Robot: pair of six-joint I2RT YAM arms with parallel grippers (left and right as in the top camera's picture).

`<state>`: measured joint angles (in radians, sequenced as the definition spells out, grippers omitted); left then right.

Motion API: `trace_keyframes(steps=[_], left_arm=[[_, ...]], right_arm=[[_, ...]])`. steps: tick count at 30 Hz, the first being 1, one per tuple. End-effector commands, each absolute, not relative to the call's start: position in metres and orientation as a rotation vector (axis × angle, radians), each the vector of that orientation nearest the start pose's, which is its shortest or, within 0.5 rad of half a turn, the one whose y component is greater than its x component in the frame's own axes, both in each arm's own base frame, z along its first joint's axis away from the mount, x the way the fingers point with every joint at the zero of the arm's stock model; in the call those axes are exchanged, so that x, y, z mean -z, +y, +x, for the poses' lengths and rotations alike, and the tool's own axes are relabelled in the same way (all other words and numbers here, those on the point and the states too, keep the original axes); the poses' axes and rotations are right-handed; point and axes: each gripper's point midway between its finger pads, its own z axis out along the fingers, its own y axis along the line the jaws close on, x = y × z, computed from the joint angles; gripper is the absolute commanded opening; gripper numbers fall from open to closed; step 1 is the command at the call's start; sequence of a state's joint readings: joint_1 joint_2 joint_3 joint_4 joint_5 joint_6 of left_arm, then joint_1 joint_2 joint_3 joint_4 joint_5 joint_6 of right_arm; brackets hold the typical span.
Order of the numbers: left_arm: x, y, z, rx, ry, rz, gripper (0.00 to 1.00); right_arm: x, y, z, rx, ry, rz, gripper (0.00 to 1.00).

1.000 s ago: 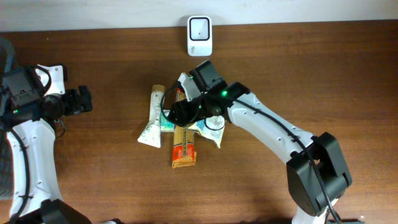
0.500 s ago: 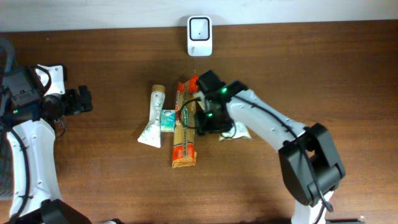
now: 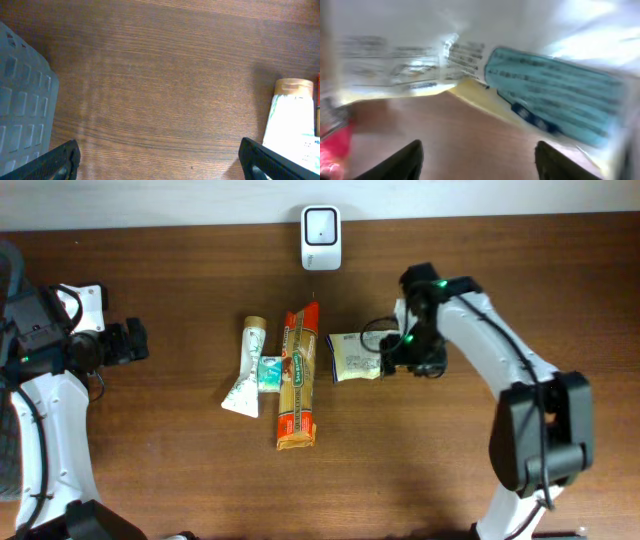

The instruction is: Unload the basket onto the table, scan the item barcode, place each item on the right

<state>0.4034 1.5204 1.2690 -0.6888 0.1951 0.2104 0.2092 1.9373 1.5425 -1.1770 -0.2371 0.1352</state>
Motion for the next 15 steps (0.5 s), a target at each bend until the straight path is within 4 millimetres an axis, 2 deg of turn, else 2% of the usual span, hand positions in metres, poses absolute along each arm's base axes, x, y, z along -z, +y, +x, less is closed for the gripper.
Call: trace_keyframes(steps=[1,2,3,6,10,13,15], left_arm=[[-0.182,0.128,0.385,-0.014,2.468,-0.140,0.99],[-0.182,0.128,0.385,-0.014,2.468,-0.140,0.99],[-0.182,0.128,0.385,-0.014,2.468,-0.140,0.99],[-0.182,0.128,0.385,-0.014,2.468,-0.140,0.99],[-0.182,0.128,0.385,-0.013,2.469,-0.140,0.99],[-0.182,0.128,0.385,-0.013,2.469,-0.140,0.99],[-0.182,0.128,0.385,-0.014,2.468,-0.140,0.99]], right_arm=[[-0.157,0.094,0.378,-0.443,2.920,-0.107,0.95],[-0.162,0.085,0.383,-0.439,2.901,-0.073,0.99],[-0.159,0.073,0.387,-0.434,2.900,-0.020,0.98],[-0.131,0.058,0.388,-0.447,2.957,0.056,0.98],[-0.085,0.066,0.388,-0.606,3.017,0.101,0.98],[-0.067,0.083,0.395,-0.757,3.003,0.092,0.98],[-0.051,0.092,0.400,-0.787,3.012,0.074,0.98]])
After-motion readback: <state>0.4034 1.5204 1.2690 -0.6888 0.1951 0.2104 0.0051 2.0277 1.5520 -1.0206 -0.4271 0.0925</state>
